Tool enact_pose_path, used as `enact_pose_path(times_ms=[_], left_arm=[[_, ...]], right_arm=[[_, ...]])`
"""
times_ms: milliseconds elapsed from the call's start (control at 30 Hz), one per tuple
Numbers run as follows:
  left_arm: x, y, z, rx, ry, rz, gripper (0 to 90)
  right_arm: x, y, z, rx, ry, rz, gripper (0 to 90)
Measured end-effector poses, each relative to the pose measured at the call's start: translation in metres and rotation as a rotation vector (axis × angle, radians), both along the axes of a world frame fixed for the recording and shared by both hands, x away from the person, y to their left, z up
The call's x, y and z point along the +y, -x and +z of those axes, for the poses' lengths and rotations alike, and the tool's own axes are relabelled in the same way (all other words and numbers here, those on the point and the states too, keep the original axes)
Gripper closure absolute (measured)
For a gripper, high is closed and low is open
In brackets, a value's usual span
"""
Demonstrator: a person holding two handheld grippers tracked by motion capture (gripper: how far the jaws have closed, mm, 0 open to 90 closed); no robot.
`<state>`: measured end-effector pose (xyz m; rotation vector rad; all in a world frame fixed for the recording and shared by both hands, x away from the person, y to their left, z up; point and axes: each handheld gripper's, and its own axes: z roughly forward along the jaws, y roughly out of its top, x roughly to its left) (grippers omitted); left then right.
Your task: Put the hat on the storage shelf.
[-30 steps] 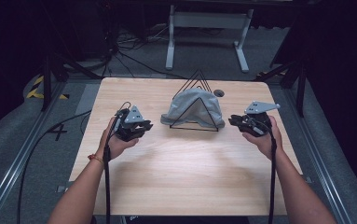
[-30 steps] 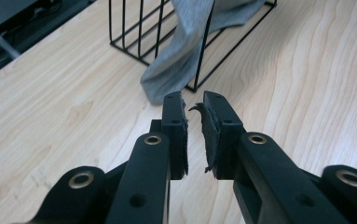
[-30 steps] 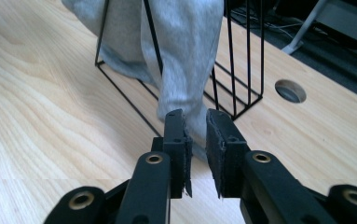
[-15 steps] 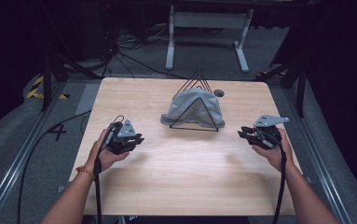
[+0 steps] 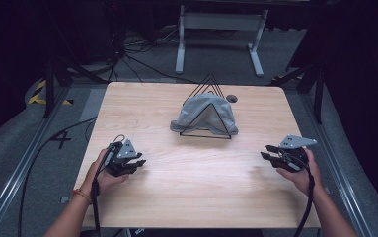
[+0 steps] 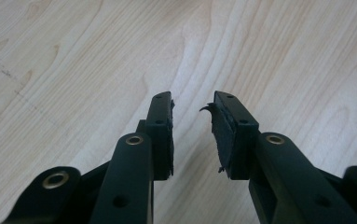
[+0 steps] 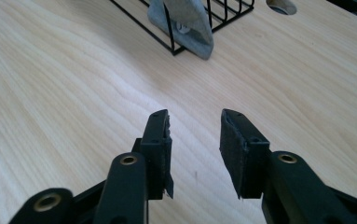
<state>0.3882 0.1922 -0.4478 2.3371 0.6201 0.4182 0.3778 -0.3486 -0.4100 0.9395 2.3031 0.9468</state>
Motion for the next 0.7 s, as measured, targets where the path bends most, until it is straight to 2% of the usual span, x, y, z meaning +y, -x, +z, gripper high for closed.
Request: enact_pose_path(times_ms=[100,167,233,367,467,567,700], left_arm=[[0.004,0.003,-0.005,0.011,-0.01,0.009,62.8],[0.008,0.005,-0.008,0.021,0.013,0.013,59.2],[0.01,0.007,-0.01,0.03,0.014,0.012,55.8],[0.014,0.012,-0.015,0.052,0.014,0.025,44.1],[0.022,0.017,-0.019,0.065,0.058,0.035,36.7],[0.026,0.02,-0.025,0.086,0.057,0.039,30.5],[0.039,0.025,-0.03,0.102,0.1,0.052,25.7]], right_arm=[[-0.006,0.007,-0.006,0.008,-0.002,-0.007,58.1],[-0.009,0.011,-0.009,0.011,-0.001,-0.009,55.3],[-0.013,0.016,-0.012,0.013,0.002,-0.008,53.7],[-0.019,0.025,-0.021,0.02,0.008,-0.012,47.8],[-0.024,0.03,-0.027,0.034,0.003,-0.021,43.9],[-0.03,0.034,-0.036,0.053,0.009,-0.044,39.9],[-0.041,0.038,-0.045,0.068,-0.01,-0.083,34.5]])
